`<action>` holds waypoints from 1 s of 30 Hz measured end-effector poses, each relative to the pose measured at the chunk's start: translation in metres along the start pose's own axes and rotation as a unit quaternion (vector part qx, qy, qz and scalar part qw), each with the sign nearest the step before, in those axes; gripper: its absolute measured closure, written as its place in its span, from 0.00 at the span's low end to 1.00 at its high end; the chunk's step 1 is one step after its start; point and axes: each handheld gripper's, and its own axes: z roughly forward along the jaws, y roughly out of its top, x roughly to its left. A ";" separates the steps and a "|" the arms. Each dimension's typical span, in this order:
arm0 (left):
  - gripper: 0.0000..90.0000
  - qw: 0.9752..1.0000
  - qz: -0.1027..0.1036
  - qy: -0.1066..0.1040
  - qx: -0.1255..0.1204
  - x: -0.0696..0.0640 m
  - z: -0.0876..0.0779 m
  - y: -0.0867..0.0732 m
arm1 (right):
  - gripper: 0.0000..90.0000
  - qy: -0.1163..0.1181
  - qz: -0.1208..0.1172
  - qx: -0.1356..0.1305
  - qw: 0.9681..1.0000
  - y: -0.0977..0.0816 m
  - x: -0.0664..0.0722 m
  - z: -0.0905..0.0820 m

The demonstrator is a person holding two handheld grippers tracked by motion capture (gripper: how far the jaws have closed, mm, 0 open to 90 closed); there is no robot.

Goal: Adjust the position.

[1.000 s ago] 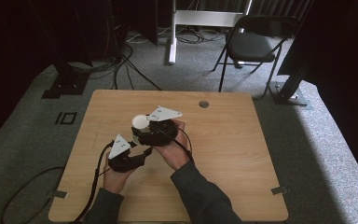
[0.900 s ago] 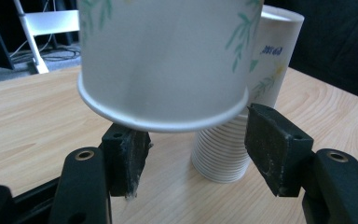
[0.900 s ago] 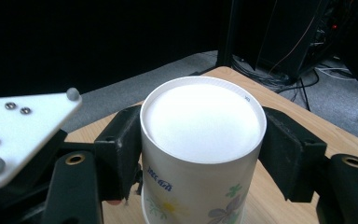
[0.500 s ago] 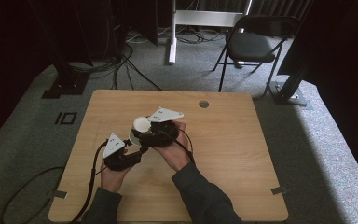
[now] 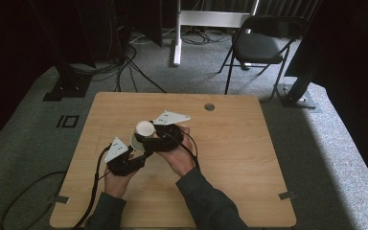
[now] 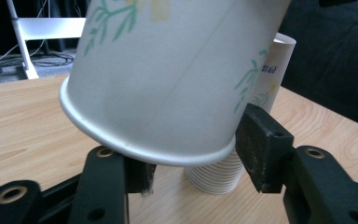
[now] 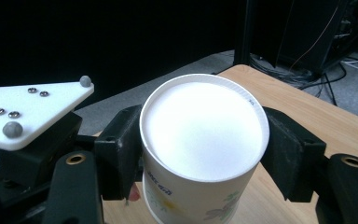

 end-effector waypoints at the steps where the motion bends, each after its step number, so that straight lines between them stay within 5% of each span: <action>1: 0.59 1.000 -0.002 -0.001 -0.001 0.001 0.000 0.000 | 0.38 0.002 0.002 0.000 1.000 0.000 0.000 0.000; 12: 0.88 1.000 0.015 -0.001 -0.006 0.001 -0.003 -0.002 | 0.37 0.014 0.014 -0.002 1.000 0.000 -0.005 -0.003; 30: 0.94 0.999 0.031 0.005 0.001 0.000 -0.003 -0.002 | 0.33 -0.012 0.008 -0.005 1.000 0.000 -0.008 -0.006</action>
